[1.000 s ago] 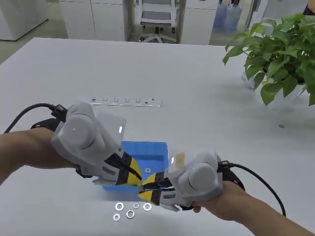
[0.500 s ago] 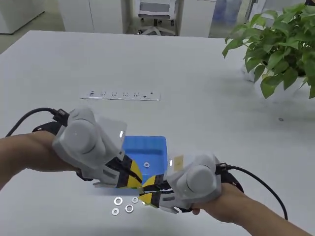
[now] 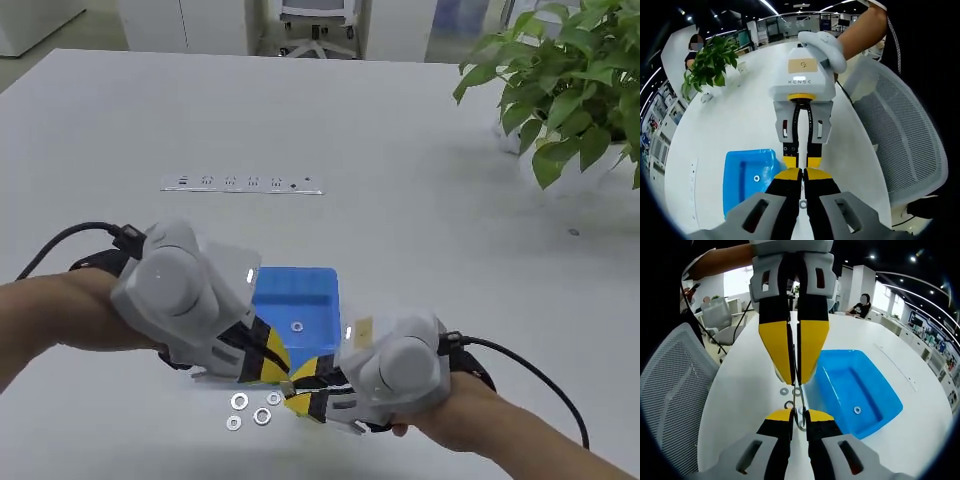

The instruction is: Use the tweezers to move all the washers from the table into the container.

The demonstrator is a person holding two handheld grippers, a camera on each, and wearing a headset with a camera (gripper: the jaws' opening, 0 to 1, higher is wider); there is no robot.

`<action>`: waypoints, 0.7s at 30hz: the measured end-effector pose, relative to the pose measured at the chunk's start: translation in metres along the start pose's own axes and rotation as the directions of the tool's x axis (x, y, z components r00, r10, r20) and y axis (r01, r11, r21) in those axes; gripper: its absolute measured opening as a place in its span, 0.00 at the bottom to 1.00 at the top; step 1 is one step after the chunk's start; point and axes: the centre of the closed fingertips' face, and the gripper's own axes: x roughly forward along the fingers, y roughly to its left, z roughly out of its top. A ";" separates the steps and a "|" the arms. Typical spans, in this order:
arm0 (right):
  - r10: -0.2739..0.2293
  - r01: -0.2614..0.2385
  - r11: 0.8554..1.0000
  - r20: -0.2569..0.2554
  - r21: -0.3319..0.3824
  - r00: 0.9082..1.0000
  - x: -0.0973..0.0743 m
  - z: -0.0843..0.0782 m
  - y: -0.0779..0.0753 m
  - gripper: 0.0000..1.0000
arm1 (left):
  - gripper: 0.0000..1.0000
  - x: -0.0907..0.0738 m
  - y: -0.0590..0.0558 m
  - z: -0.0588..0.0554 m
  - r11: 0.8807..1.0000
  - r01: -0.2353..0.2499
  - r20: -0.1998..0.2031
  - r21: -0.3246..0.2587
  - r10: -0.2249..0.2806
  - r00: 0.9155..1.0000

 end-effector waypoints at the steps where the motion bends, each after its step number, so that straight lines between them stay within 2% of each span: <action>1: 0.001 -0.001 1.000 0.000 0.003 1.000 0.000 0.000 0.000 0.11 | 0.05 0.000 0.000 0.000 1.000 0.002 0.000 -0.001 -0.002 1.000; 21: 0.005 -0.005 1.000 0.002 0.014 1.000 0.002 -0.004 0.001 0.12 | 0.05 0.002 0.001 0.000 1.000 0.009 0.002 -0.012 -0.009 1.000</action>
